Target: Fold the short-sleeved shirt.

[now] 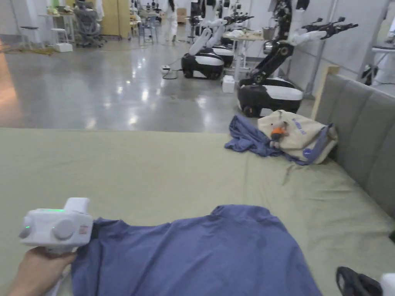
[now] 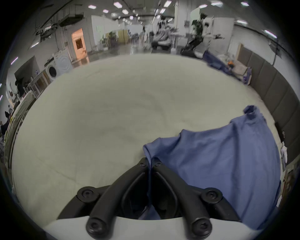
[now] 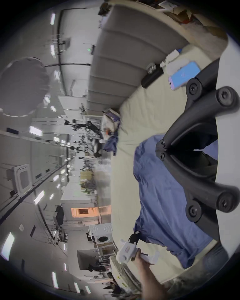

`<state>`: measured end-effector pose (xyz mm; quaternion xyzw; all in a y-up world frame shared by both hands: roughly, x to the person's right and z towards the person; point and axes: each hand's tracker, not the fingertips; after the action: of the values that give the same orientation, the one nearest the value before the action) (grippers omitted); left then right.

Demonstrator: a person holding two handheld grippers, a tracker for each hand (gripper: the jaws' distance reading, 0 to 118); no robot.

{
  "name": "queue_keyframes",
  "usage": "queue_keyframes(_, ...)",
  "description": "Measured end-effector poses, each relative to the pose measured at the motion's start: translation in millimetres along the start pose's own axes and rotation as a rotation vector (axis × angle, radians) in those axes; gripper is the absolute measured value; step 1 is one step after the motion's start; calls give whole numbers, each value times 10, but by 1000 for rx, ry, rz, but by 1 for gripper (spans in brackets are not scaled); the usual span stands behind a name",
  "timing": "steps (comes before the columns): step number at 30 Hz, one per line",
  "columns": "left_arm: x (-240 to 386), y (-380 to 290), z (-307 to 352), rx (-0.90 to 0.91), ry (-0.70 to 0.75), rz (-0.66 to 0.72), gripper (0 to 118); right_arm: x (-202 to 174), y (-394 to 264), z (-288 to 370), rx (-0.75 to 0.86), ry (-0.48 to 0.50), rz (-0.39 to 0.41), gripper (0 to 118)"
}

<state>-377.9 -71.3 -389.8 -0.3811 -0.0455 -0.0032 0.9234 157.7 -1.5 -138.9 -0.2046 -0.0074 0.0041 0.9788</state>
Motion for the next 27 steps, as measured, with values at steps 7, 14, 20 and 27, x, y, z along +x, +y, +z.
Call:
queue_keyframes(7,322,18,541,47,-25,-64,1,323,904,-2928,-395,143,-18,117)
queue_keyframes(14,207,127,380,72,-39,-47,1,306,407,-4390,-636,96,63,110)
queue_keyframes(20,155,185,181,50,-29,-89,1,385,445,-4127,-454,166,180,4)
queue_keyframes(27,233,320,861,174,-71,-43,1,576,1061,-2700,-160,263,-36,4)
